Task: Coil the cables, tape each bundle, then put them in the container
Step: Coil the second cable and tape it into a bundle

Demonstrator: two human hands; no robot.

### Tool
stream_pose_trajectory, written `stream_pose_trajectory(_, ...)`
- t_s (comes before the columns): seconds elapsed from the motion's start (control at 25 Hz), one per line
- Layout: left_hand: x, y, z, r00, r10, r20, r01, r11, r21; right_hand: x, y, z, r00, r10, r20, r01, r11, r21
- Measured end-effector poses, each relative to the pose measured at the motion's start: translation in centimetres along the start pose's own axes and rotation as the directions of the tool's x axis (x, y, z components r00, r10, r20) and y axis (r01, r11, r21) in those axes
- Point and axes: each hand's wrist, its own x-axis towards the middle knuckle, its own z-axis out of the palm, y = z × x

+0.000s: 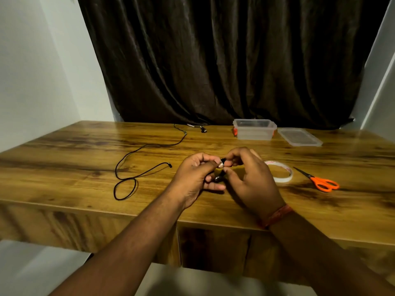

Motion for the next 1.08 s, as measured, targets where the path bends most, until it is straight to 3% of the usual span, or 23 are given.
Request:
stream_pose_trajectory(0.04, -0.1, 0.0, 0.0, 1.000, 0.001, 0.012, -0.001, 1.000, 0.004, 0.1, 0.2, -0.1, 0.999, 0.026, -0.020, -0.026, 0.999, 0.029)
stream_pose_trajectory(0.2, -0.6, 0.2, 0.1, 0.997, -0.001, 0.078, -0.001, 1.000, 0.029, 0.1, 0.5, -0.2, 0.979, 0.162, 0.120, -0.182, 0.967, 0.176)
stream_pose_trajectory(0.4, -0.6, 0.0, 0.4, 0.997, 0.017, 0.080, -0.022, 0.998, 0.061, 0.0, 0.5, -0.2, 0.972, 0.219, 0.082, -0.233, 0.947, 0.220)
stream_pose_trajectory(0.52, -0.5, -0.5, 0.8, 0.995, 0.090, 0.045, -0.098, 0.975, 0.201, 0.0, 0.4, -0.2, 0.966, 0.251, 0.060, -0.258, 0.944, 0.207)
stream_pose_trajectory(0.72, -0.6, -0.8, 1.2, 0.945, 0.326, -0.036, -0.273, 0.842, 0.464, -0.1, 0.0, -0.4, 0.964, 0.259, 0.065, -0.267, 0.942, 0.202)
stream_pose_trajectory(0.84, -0.5, -0.5, 0.8, 0.898, 0.439, -0.011, -0.329, 0.691, 0.644, -0.1, -0.2, -0.6, 0.961, 0.270, 0.061, -0.277, 0.939, 0.203)
stream_pose_trajectory(0.92, -0.4, -0.7, 0.7, 0.905, 0.424, -0.011, -0.302, 0.661, 0.687, -0.1, -0.1, -0.6, 0.953, 0.291, 0.083, -0.302, 0.930, 0.207)
stream_pose_trajectory(1.08, -0.2, -0.9, 0.8, 0.948, 0.317, -0.033, -0.214, 0.710, 0.671, -0.1, 0.5, -0.1, 0.957, 0.272, 0.099, -0.279, 0.958, 0.069)
